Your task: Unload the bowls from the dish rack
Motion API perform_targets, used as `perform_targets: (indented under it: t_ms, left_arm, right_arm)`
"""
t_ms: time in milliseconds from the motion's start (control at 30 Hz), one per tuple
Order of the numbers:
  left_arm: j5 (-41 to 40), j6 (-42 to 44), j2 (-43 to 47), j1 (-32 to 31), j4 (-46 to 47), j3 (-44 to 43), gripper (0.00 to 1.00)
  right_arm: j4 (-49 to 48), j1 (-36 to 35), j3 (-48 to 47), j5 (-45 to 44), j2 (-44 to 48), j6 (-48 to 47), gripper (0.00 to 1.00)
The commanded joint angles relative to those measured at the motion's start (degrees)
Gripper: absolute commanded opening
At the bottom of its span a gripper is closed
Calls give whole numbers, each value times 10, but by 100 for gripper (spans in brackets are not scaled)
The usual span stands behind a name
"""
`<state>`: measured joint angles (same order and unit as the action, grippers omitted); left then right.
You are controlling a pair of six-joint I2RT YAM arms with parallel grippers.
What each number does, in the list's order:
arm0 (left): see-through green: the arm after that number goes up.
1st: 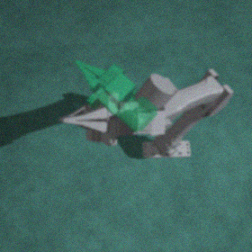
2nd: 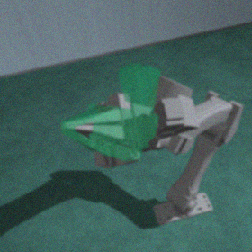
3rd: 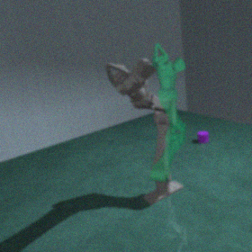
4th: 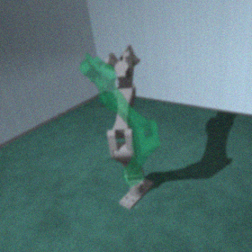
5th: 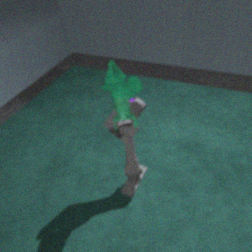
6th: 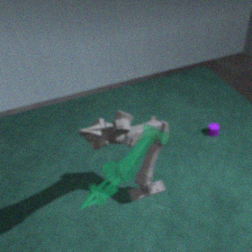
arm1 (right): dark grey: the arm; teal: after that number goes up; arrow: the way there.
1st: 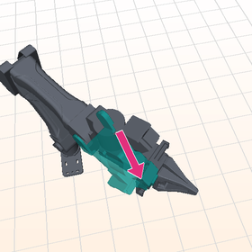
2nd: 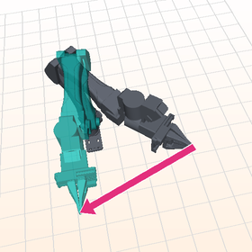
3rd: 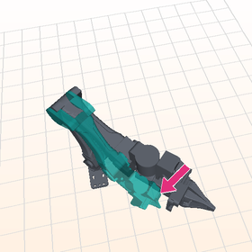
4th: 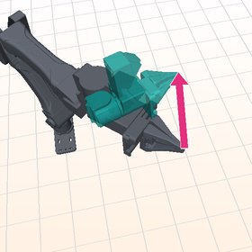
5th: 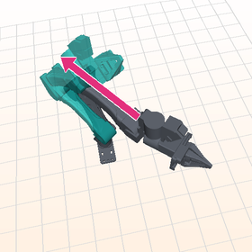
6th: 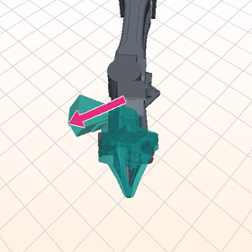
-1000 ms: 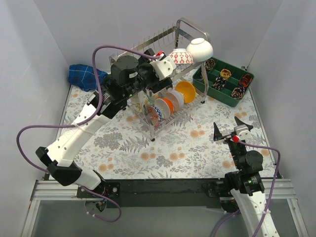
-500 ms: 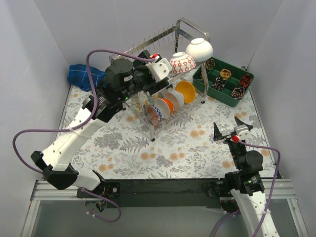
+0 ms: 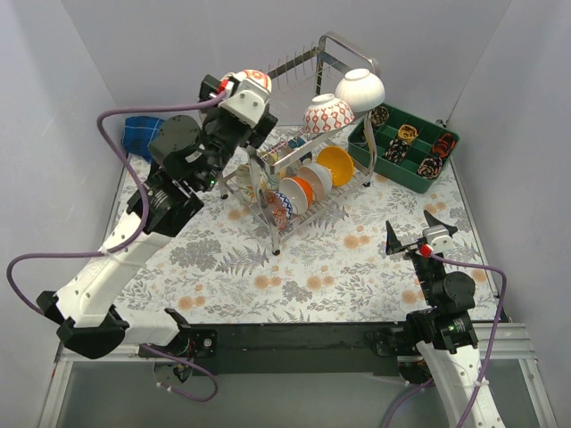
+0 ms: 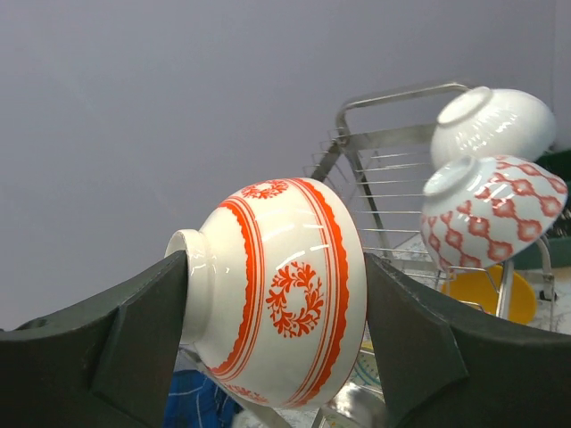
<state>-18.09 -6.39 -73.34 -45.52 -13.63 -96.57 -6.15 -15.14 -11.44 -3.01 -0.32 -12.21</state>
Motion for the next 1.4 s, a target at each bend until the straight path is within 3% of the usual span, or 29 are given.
perform_targets:
  t_ms: [0, 167, 300, 467, 600, 733, 867, 967, 1233, 1367]
  left_arm:
    - [-108, -40, 57, 1, 59, 2, 11]
    - [-174, -106, 102, 1, 10, 38, 11]
    - [-223, -185, 158, 0, -33, 118, 10]
    - [-221, -310, 233, 2, -71, 233, 7]
    - [-191, -407, 248, 12, -137, 305, 9]
    - [-134, -476, 270, 41, -142, 378, 10]
    - [27, -543, 277, 127, -147, 445, 12]
    - [99, -589, 294, 169, -155, 473, 12]
    - [223, -681, 327, 177, -170, 559, 16]
    - [296, -741, 360, 177, -132, 605, 16]
  right_arm:
    - [-14, -2, -6, -2, 63, -4, 99]
    - [-15, -2, -10, 14, 61, -3, 99]
    - [-11, -3, -19, 50, 50, 3, 99]
    - [-6, -2, -43, 132, 6, 29, 98]
    - [27, -3, -84, 186, -88, 53, 98]
    - [61, -2, -123, 222, -165, 91, 99]
    - [121, -3, -160, 245, -253, 133, 99]
    - [153, -3, -180, 236, -308, 179, 99]
    - [118, -3, -151, 282, -343, 249, 99]
    - [126, -2, -157, 302, -379, 253, 99]
